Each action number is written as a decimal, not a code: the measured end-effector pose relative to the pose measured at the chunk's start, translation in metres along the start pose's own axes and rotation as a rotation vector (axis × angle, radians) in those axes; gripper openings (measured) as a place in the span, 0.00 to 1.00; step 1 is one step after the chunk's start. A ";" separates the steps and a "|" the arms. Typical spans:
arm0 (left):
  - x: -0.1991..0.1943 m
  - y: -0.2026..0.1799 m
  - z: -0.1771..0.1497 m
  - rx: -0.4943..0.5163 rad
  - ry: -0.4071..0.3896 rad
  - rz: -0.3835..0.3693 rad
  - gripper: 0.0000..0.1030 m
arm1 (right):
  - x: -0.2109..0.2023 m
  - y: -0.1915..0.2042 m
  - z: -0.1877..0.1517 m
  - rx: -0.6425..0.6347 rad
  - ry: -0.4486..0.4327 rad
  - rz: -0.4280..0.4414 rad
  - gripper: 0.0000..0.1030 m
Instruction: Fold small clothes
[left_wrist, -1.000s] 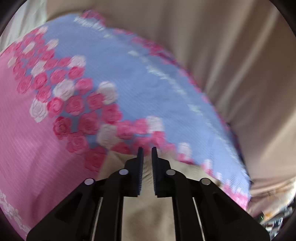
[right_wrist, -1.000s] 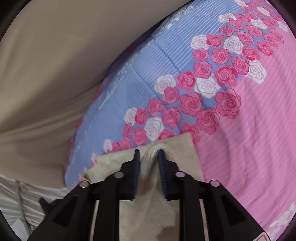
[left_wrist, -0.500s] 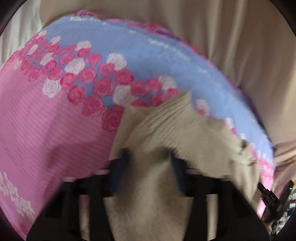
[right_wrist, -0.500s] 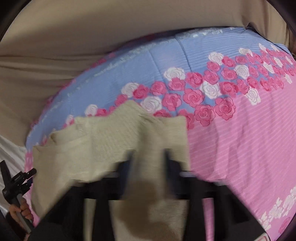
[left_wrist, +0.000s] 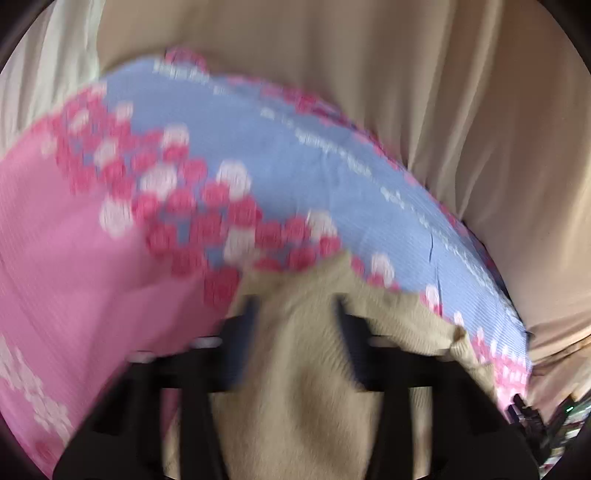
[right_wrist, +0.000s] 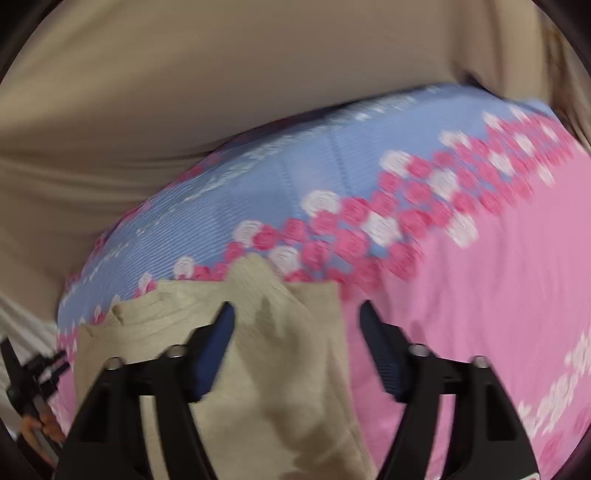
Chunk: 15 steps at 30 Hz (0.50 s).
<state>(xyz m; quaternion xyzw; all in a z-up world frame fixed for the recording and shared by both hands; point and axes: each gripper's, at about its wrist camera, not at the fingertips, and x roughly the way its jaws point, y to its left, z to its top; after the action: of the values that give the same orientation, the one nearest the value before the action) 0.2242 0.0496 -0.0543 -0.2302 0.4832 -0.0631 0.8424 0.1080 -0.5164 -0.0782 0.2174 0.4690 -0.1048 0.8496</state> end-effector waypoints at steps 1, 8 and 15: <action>0.006 -0.006 0.004 0.028 0.004 0.024 0.65 | 0.016 0.010 0.008 -0.062 0.037 -0.028 0.69; 0.064 -0.022 0.013 0.163 0.168 0.003 0.12 | 0.049 0.033 0.017 -0.134 0.079 -0.016 0.07; 0.077 0.013 0.027 0.043 0.150 0.041 0.10 | 0.073 -0.033 0.015 0.082 0.121 -0.070 0.09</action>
<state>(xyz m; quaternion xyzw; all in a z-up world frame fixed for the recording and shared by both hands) 0.2855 0.0446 -0.1087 -0.1967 0.5481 -0.0734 0.8096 0.1458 -0.5505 -0.1421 0.2416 0.5221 -0.1403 0.8058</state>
